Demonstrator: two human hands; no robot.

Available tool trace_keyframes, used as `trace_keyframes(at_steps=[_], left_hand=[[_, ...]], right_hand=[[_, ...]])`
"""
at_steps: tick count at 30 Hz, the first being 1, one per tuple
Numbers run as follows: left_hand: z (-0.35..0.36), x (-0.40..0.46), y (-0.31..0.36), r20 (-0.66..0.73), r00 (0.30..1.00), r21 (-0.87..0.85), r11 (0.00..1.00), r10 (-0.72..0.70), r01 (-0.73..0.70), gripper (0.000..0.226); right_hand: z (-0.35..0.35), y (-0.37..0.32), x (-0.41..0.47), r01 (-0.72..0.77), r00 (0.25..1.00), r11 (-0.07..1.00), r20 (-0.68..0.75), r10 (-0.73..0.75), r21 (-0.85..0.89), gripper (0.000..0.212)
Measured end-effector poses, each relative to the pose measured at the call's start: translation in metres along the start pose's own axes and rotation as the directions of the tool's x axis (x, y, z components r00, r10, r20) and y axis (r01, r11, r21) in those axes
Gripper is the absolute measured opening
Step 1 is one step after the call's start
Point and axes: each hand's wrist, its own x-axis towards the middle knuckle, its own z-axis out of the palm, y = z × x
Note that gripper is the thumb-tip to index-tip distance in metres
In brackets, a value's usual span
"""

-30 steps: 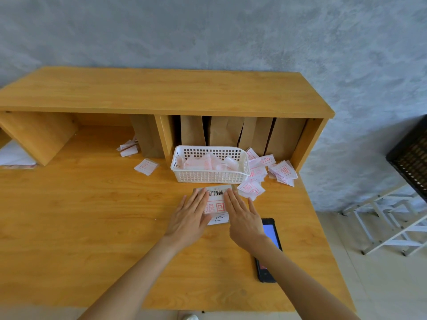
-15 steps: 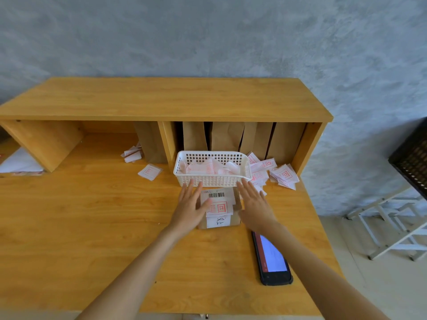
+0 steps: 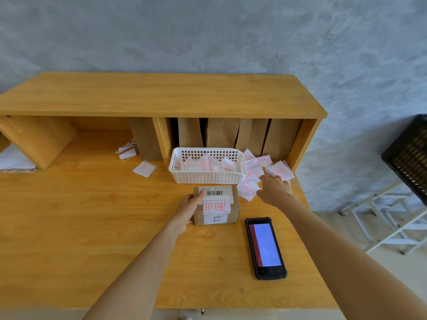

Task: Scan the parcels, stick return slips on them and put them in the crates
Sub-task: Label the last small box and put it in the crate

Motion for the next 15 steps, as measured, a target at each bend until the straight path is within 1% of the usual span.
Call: trace_keyframes(at_steps=[2,5,8,15], left_hand=[[0.002,0.001,0.0,-0.02,1.0,-0.026,0.999,0.02,-0.02,0.038],[0.003,0.003,-0.002,-0.039,0.998,-0.061,0.997,0.053,-0.055,0.033],[0.002,0.004,-0.003,-0.036,0.996,-0.094,0.992,0.08,-0.083,0.03],[-0.005,0.001,-0.008,-0.017,0.992,-0.154,0.98,0.129,-0.13,0.016]], right_hand=[[0.002,0.002,-0.002,-0.001,1.0,1.0,-0.005,0.001,0.005,0.046],[0.0,0.003,-0.006,0.009,1.0,1.0,-0.03,-0.009,0.024,0.047],[-0.005,0.002,-0.014,0.015,0.999,0.999,-0.039,-0.013,0.037,0.05],[-0.018,-0.008,-0.036,0.0,0.997,0.999,-0.075,0.003,0.032,0.06]])
